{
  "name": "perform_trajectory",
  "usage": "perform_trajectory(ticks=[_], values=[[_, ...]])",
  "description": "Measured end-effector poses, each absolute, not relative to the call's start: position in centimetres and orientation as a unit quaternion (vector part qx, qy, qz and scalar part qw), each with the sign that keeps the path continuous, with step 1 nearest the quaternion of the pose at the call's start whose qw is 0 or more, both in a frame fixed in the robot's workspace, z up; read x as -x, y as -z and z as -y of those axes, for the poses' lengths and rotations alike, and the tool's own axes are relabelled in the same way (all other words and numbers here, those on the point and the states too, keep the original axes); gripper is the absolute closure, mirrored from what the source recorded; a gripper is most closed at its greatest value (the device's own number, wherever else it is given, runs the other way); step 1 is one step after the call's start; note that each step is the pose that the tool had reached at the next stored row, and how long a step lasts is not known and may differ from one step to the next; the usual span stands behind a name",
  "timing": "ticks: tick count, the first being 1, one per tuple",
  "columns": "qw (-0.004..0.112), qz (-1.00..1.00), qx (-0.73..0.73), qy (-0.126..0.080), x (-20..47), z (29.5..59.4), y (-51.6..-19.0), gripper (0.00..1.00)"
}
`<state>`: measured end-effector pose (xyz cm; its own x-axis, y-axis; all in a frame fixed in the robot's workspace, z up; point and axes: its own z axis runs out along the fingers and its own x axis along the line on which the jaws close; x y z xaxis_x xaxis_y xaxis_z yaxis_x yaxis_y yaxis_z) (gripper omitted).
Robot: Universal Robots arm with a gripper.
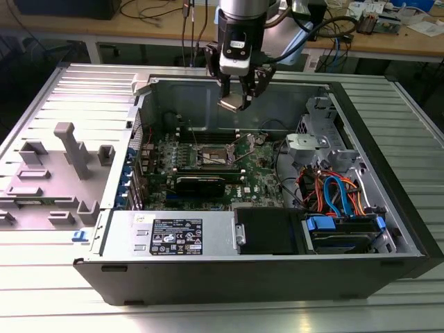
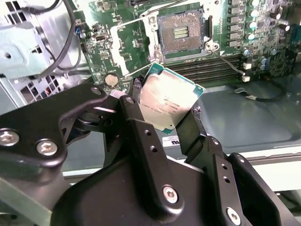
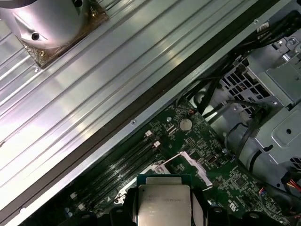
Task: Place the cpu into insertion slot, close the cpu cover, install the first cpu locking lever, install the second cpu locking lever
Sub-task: 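Place the cpu into insertion slot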
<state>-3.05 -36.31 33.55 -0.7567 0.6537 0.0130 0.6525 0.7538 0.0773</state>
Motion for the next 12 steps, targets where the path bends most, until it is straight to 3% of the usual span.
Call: perform_trajectory(ticks=[12], values=[[0.008,-0.928,-0.369,-0.038,3.05,36.34,-33.46,0.45]])
